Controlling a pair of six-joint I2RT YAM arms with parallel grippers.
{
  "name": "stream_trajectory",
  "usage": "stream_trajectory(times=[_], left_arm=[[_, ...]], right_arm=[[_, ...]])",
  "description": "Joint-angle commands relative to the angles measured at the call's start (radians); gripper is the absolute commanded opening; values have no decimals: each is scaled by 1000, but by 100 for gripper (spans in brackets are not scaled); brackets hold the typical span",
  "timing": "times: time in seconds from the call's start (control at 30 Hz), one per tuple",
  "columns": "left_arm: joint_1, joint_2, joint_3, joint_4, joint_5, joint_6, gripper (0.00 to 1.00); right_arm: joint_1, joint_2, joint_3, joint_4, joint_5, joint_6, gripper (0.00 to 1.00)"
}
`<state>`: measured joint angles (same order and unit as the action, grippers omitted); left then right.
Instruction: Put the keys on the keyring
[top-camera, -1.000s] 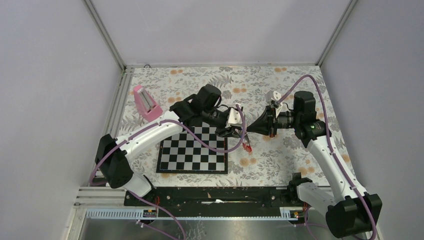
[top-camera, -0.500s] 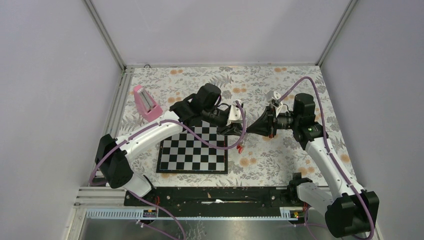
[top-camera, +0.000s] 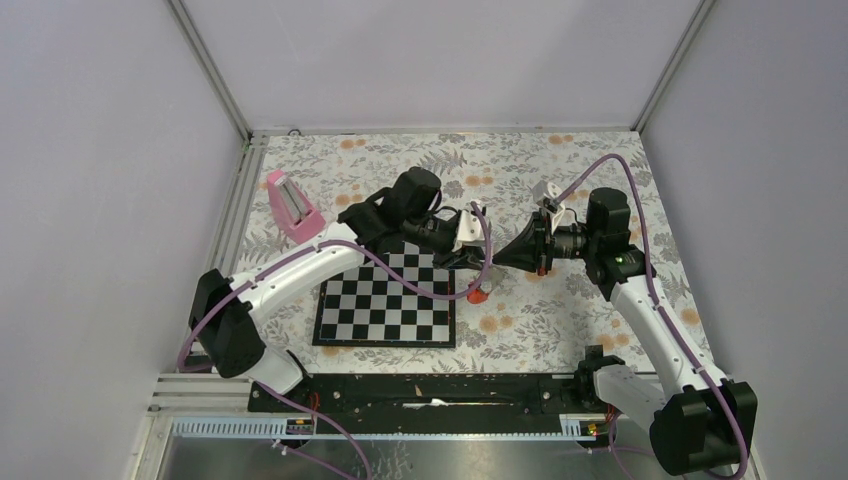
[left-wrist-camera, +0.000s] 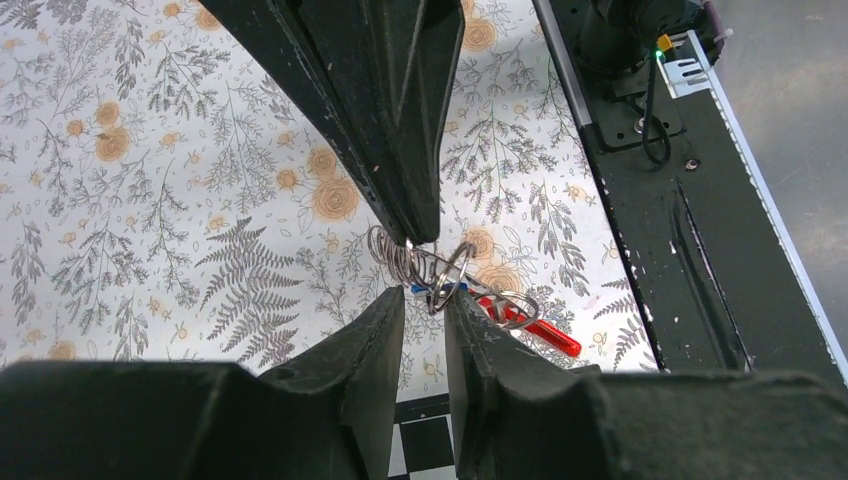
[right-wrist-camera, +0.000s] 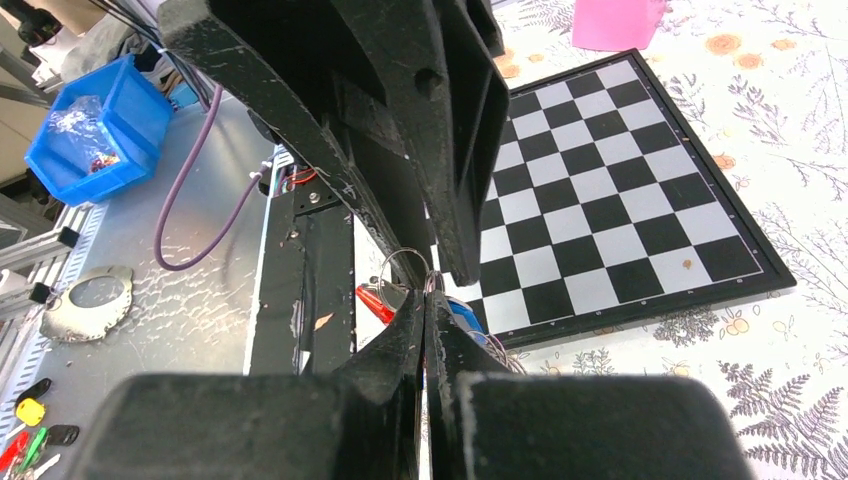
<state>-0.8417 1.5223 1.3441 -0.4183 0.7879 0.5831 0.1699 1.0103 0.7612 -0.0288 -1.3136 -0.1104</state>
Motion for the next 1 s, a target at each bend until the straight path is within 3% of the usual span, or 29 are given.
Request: stream_trajectory(times=[0.0, 0.23, 0.43, 0.7, 0.8, 0.97], left_arm=[[-3, -64, -11, 11, -16, 36, 28], [-3, -78, -29, 6, -12, 50, 26], [-5, -85, -35, -4, 27, 57, 17], [-15, -84, -37, -49, 117, 99, 13], [-23, -88, -39, -68, 131, 117, 13], [-45, -83, -43, -74, 131, 127, 25]], right_arm=[[-4, -15, 36, -10, 17, -20, 0], [-5, -16, 37, -10, 23, -22, 0], [-10, -14, 39, -11, 27, -23, 0], [-18, -12, 37, -11, 34, -27, 0], [-20, -11, 37, -10, 39, -28, 0], [-21, -8, 37, -10, 44, -31, 0]])
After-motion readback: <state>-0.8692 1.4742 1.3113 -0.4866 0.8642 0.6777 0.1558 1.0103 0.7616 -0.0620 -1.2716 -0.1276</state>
